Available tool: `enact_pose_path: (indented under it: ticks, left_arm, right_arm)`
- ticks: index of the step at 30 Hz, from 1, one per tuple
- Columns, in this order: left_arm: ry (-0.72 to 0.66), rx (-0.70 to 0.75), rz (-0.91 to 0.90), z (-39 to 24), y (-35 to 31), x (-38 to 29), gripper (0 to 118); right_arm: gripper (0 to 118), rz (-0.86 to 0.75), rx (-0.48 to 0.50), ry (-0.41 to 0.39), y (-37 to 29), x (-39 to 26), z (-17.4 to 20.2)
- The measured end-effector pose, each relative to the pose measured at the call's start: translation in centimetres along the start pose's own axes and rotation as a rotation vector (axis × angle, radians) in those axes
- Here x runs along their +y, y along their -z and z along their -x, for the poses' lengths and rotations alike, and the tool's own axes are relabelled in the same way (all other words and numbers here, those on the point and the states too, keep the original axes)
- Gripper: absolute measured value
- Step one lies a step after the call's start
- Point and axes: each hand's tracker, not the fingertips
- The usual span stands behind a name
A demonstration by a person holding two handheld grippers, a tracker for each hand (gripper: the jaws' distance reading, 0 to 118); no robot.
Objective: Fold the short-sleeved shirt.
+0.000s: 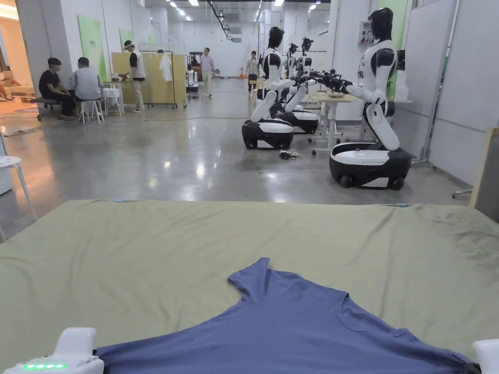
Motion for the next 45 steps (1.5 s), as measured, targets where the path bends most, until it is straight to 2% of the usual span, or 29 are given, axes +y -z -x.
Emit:
enact_pose_path:
  ticks: [6, 7, 8, 9, 10, 11, 12, 14, 16, 17, 19, 20, 21, 22, 23, 24, 25, 26, 30, 32, 34, 35, 38, 40, 41, 42, 43, 45]
  left_arm:
    - [0.022, -0.015, 0.082, -0.4, 1.3, -0.8, 2]
    - [0.016, -0.017, 0.080, -0.3, 1.3, -0.7, 7]
    - [0.020, -0.019, 0.085, -0.3, 1.5, -0.6, 28]
    - [0.028, -0.014, 0.085, -0.2, 1.5, -0.5, 59]
    - [0.034, 0.003, 0.080, -0.1, 1.5, -0.3, 90]
    - [0.028, 0.010, 0.078, 0.2, 1.4, -0.1, 107]
    - [-0.007, 0.004, 0.064, 0.6, 1.0, 0.1, 108]
    - [-0.074, -0.050, 0.009, 1.2, -0.5, 1.3, 108]
    - [-0.113, -0.053, -0.060, 1.5, -3.1, 2.9, 108]
    - [-0.150, -0.055, -0.113, 1.6, -4.6, 3.4, 108]
    - [-0.190, -0.083, -0.239, 1.1, -8.6, 4.2, 108]
    - [-0.190, -0.075, -0.308, 0.6, -10.3, 3.9, 104]
    - [-0.189, -0.066, -0.405, 0.1, -11.9, 3.4, 92]
    - [-0.181, -0.054, -0.501, -0.6, -13.6, 2.5, 63]
    - [-0.165, -0.041, -0.552, -1.1, -14.7, 1.6, 14]
    - [-0.166, 0.019, -0.560, -1.8, -15.7, 0.8, 0]
    - [-0.162, 0.026, -0.605, -2.0, -16.5, -0.3, 0]
    - [-0.155, -0.010, -0.609, -2.2, -17.2, -1.0, 0]
    - [-0.129, -0.010, -0.610, -4.5, -19.3, -3.7, 0]
    - [-0.085, -0.011, -0.550, -5.0, -18.3, -4.4, 0]
    - [-0.111, -0.024, -0.487, -4.8, -16.4, -5.5, 0]
    - [-0.139, -0.023, -0.444, -4.5, -15.4, -5.5, 0]
    - [-0.272, -0.019, -0.302, -2.6, -12.5, -6.0, 0]
    - [-0.368, 0.028, -0.239, -0.8, -10.1, -5.4, 4]
    - [-0.394, 0.066, -0.235, 0.0, -9.0, -5.2, 28]
    - [-0.395, 0.073, -0.189, 1.0, -7.1, -4.7, 58]
    - [-0.401, 0.070, -0.113, 2.1, -5.0, -4.0, 82]
    - [-0.482, 0.024, 0.018, 3.6, -1.4, -3.7, 89]
  right_arm:
    - [12, 0.102, 0.001, 0.027, 1.8, -2.2, 0.9]
    - [12, 0.116, 0.007, 0.030, 2.0, -2.4, 1.0]
    - [14, 0.144, 0.015, 0.035, 2.6, -3.0, 1.1]
    - [26, 0.171, 0.013, 0.040, 3.1, -3.3, 1.1]
    - [54, 0.166, 0.006, 0.044, 3.2, -3.5, 1.0]
    - [103, 0.163, -0.004, 0.071, 3.3, -3.6, 0.9]
    - [115, 0.156, -0.010, 0.105, 3.0, -3.6, 0.6]
    - [112, 0.091, -0.024, 0.131, 2.1, -2.8, 0.2]
    - [111, -0.052, -0.059, 0.105, 0.0, -0.4, 0.4]
    - [111, -0.124, -0.067, 0.118, -1.1, 0.7, 0.5]
    - [109, -0.266, -0.017, 0.181, -4.3, 3.6, 0.9]
    - [98, -0.324, 0.014, 0.199, -5.6, 4.7, 1.1]
    - [81, -0.389, 0.036, 0.214, -7.2, 5.5, 1.6]
    - [55, -0.438, 0.047, 0.239, -8.7, 6.0, 2.3]
    - [23, -0.453, 0.065, 0.250, -9.7, 6.2, 2.8]
    - [10, -0.467, 0.101, 0.253, -12.3, 6.6, 4.0]
    - [8, -0.486, 0.114, 0.248, -13.6, 6.3, 4.8]
    - [0, -0.482, 0.152, 0.249, -14.4, 5.9, 5.4]
    - [0, -0.494, 0.226, 0.215, -16.4, 3.8, 8.7]
    - [0, -0.478, 0.252, 0.171, -16.0, 3.8, 10.3]
    - [0, -0.450, 0.296, 0.120, -15.7, 4.1, 11.5]
    - [0, -0.463, 0.287, 0.125, -15.8, 4.2, 11.8]
    - [0, -0.464, 0.317, 0.125, -15.5, 4.4, 12.4]
    - [0, -0.461, 0.329, 0.075, -15.1, 4.5, 12.9]
    - [0, -0.462, 0.330, 0.063, -15.1, 4.5, 13.2]
    - [0, -0.456, 0.335, 0.060, -15.0, 4.7, 13.4]
    - [0, -0.449, 0.344, 0.061, -14.9, 4.9, 13.5]
    - [0, -0.449, 0.355, 0.059, -14.8, 5.2, 13.6]
